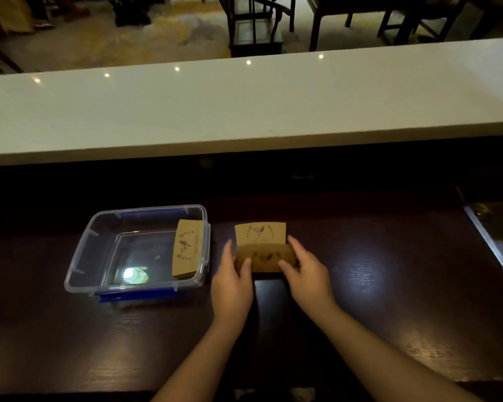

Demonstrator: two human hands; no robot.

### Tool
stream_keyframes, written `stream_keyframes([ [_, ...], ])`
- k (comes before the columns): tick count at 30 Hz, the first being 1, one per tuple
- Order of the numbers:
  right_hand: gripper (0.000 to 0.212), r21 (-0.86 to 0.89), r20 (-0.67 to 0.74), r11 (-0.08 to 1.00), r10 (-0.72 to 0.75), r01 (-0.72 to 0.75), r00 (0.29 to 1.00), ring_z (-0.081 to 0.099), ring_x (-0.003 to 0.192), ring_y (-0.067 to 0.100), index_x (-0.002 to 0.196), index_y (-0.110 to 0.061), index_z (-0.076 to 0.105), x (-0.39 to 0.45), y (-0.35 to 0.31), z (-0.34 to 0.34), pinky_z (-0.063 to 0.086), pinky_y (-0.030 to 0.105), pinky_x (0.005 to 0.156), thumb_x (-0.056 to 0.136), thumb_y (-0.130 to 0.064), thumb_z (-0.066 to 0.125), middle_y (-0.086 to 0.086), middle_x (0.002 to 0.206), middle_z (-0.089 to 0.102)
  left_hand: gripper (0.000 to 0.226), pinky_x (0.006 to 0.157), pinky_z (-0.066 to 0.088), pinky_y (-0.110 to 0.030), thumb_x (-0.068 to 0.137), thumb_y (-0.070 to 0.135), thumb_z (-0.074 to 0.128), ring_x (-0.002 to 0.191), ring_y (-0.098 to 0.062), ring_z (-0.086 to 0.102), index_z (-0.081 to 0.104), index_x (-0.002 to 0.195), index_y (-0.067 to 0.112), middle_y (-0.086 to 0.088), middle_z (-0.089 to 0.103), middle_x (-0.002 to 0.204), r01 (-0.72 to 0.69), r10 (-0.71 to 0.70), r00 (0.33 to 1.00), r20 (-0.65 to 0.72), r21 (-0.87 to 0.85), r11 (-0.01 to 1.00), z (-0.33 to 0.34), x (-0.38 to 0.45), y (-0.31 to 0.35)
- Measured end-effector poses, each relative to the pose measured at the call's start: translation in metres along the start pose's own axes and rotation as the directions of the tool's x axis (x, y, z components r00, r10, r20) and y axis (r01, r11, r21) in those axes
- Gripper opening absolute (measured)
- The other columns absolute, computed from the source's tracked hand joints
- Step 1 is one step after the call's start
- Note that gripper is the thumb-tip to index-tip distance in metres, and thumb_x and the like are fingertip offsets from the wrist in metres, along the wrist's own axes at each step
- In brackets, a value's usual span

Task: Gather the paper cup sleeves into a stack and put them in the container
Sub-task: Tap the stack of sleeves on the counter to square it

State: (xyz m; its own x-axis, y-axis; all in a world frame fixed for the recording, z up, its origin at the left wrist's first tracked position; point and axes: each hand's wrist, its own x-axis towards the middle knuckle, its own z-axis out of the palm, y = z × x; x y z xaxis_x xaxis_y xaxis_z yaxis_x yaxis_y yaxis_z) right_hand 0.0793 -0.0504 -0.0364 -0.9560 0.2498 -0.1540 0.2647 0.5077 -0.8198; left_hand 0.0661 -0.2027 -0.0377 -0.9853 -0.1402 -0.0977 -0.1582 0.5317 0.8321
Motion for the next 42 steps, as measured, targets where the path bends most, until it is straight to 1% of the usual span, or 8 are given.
stream_keyframes([
  [3, 0.028, 0.09, 0.018, 0.987, 0.132, -0.134, 0.991, 0.068, 0.088, 0.012, 0.109, -0.023, 0.066, 0.035, -0.023, -0.003, 0.048, 0.015, 0.066, 0.082, -0.019, 0.07, -0.015, 0.085, 0.067, 0.04, 0.074, 0.051, -0.026, 0.09, 0.026, 0.059, 0.087, -0.005, 0.06, 0.053, 0.129, 0.017, 0.004, 0.069, 0.107, 0.153, -0.154, 0.988, 0.005, -0.101, 0.983, -0.002, 0.036, 0.013],
  [8, 0.01, 0.043, 0.028, 0.969, 0.242, -0.243, 0.97, 0.069, 0.083, 0.024, 0.082, -0.013, 0.071, 0.073, -0.045, -0.002, 0.058, 0.043, 0.077, 0.074, -0.018, 0.069, 0.006, 0.085, 0.074, 0.031, 0.069, 0.059, -0.043, 0.089, 0.024, 0.059, 0.076, -0.013, 0.064, 0.06, 0.117, 0.013, 0.009, 0.063, 0.081, 0.289, -0.29, 0.957, 0.012, -0.138, 0.947, 0.002, 0.075, 0.025],
  [16, 0.032, -0.093, 0.056, 0.913, 0.402, -0.397, 0.914, 0.065, 0.097, 0.03, 0.104, -0.008, 0.07, 0.094, -0.038, 0.009, 0.057, 0.043, 0.085, 0.08, -0.027, 0.066, 0.014, 0.115, 0.064, 0.02, 0.05, 0.041, -0.021, 0.088, 0.023, 0.061, 0.064, -0.005, 0.057, 0.068, 0.102, 0.012, 0.001, 0.067, 0.086, 0.404, -0.401, 0.915, 0.053, -0.068, 0.912, 0.019, 0.087, 0.017],
  [23, 0.071, -0.107, 0.177, 0.915, 0.402, -0.389, 0.898, 0.059, 0.109, 0.028, 0.135, -0.012, 0.048, 0.105, -0.046, 0.006, 0.054, 0.034, 0.086, 0.069, -0.021, 0.073, 0.012, 0.125, 0.057, 0.027, 0.074, 0.057, -0.038, 0.075, 0.02, 0.071, 0.081, -0.025, 0.067, 0.064, 0.1, 0.01, -0.008, 0.069, 0.089, 0.5, -0.481, 0.858, 0.179, -0.082, 0.862, 0.017, 0.105, 0.025],
  [32, 0.038, -0.07, 0.274, 0.91, 0.412, -0.409, 0.869, 0.069, 0.088, 0.028, 0.097, -0.007, 0.066, 0.112, -0.039, -0.001, 0.06, 0.039, 0.077, 0.061, -0.011, 0.078, 0.016, 0.102, 0.07, 0.045, 0.078, 0.058, -0.042, 0.07, 0.022, 0.076, 0.084, -0.026, 0.067, 0.056, 0.107, 0.007, -0.012, 0.066, 0.096, 0.523, -0.492, 0.837, 0.239, -0.089, 0.848, 0.016, 0.112, 0.025],
  [36, 0.051, -0.158, 0.293, 0.91, 0.415, -0.384, 0.861, 0.065, 0.097, 0.028, 0.106, -0.008, 0.063, 0.116, -0.039, -0.004, 0.059, 0.037, 0.08, 0.059, -0.017, 0.079, 0.017, 0.117, 0.061, 0.038, 0.047, 0.045, -0.024, 0.071, 0.013, 0.076, 0.067, -0.014, 0.059, 0.048, 0.098, 0.012, -0.004, 0.057, 0.078, 0.52, -0.479, 0.837, 0.263, -0.112, 0.847, 0.012, 0.114, 0.032],
  [40, 0.054, -0.304, 0.332, 0.911, 0.375, -0.278, 0.866, 0.059, 0.106, 0.029, 0.107, -0.014, 0.062, 0.118, -0.038, -0.008, 0.056, 0.042, 0.088, 0.056, -0.027, 0.075, 0.014, 0.125, 0.052, 0.043, 0.054, 0.047, -0.028, 0.071, 0.008, 0.073, 0.075, -0.019, 0.061, 0.049, 0.107, 0.011, -0.007, 0.06, 0.086, 0.549, -0.483, 0.804, 0.347, -0.12, 0.827, 0.009, 0.112, 0.034],
  [42, 0.07, -0.363, 0.369, 0.907, 0.351, -0.214, 0.861, 0.052, 0.113, 0.029, 0.124, -0.018, 0.056, 0.118, -0.034, -0.01, 0.052, 0.042, 0.093, 0.058, -0.034, 0.075, 0.011, 0.13, 0.044, 0.045, 0.055, 0.048, -0.028, 0.071, 0.007, 0.072, 0.077, -0.019, 0.062, 0.051, 0.11, 0.011, -0.008, 0.062, 0.09, 0.541, -0.468, 0.808, 0.359, -0.133, 0.831, 0.01, 0.109, 0.032],
])
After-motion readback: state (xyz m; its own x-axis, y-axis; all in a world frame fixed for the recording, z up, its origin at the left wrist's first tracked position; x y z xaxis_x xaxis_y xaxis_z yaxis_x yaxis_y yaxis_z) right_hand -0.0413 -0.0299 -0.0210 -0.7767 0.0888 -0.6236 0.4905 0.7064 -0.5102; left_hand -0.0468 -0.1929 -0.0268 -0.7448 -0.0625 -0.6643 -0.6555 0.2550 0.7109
